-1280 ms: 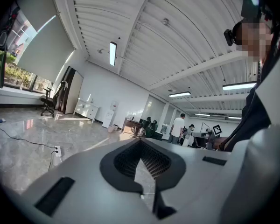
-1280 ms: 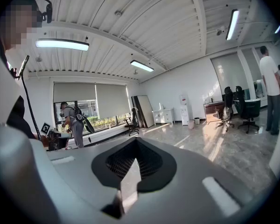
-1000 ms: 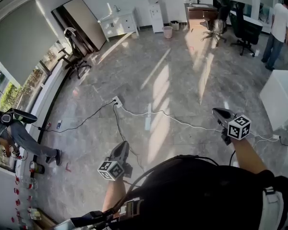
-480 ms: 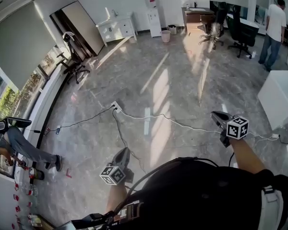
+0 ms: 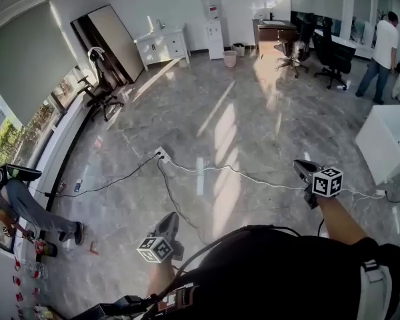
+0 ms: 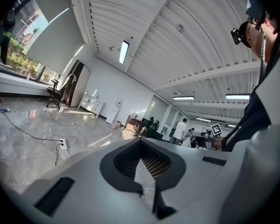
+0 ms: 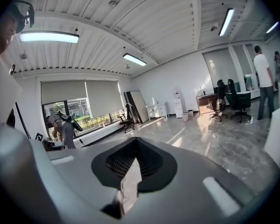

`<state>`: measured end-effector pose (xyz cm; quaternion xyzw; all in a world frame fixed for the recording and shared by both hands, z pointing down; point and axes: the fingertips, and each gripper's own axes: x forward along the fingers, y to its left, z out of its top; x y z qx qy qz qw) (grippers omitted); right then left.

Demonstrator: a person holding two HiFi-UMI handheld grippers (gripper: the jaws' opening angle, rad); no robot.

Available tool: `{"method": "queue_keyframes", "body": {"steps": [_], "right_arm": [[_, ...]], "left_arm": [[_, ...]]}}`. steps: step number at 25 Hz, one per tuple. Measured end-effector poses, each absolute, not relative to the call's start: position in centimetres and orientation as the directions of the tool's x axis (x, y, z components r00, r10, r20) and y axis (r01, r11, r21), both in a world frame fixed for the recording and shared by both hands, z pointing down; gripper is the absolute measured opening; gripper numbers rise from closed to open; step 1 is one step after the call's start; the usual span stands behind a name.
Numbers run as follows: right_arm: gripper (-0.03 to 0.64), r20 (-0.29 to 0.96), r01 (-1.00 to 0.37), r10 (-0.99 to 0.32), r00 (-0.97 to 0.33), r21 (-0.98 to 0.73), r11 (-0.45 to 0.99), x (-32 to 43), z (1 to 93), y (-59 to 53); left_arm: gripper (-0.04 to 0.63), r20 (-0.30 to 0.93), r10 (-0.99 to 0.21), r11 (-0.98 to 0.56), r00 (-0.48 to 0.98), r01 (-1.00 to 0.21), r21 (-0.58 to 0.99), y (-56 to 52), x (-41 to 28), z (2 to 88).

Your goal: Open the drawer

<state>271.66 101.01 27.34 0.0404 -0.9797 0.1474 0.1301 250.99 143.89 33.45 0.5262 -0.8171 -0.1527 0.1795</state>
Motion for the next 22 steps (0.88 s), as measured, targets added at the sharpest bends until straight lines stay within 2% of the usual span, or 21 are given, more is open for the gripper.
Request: {"method": "queue_keyframes", "body": {"steps": [6,12,22], "right_arm": [[0.002,0.307,-0.127,-0.040,-0.951,-0.267,0.955,270.2,28.0,102.4],[0.002,0.308,-0.166,-0.061,-0.949,-0.325,0.931,269.8,29.5,97.7],[0.002,0.259,-0.039,0.051,-0.965,-0.329,0.943,264.4,29.2,84.3]], "left_arm": [[-0.009,0.145,-0.919,0.391,-0.367,-0.798,0.458,144.4,248.6,34.0],[-0.009,0.169,-0.921,0.390,-0.352,-0.806,0.445,140.6,248.4,33.4],[-0.009,0.143,-0.877,0.474,-0.458,-0.781,0.406,129.0,247.1,31.3]]}}
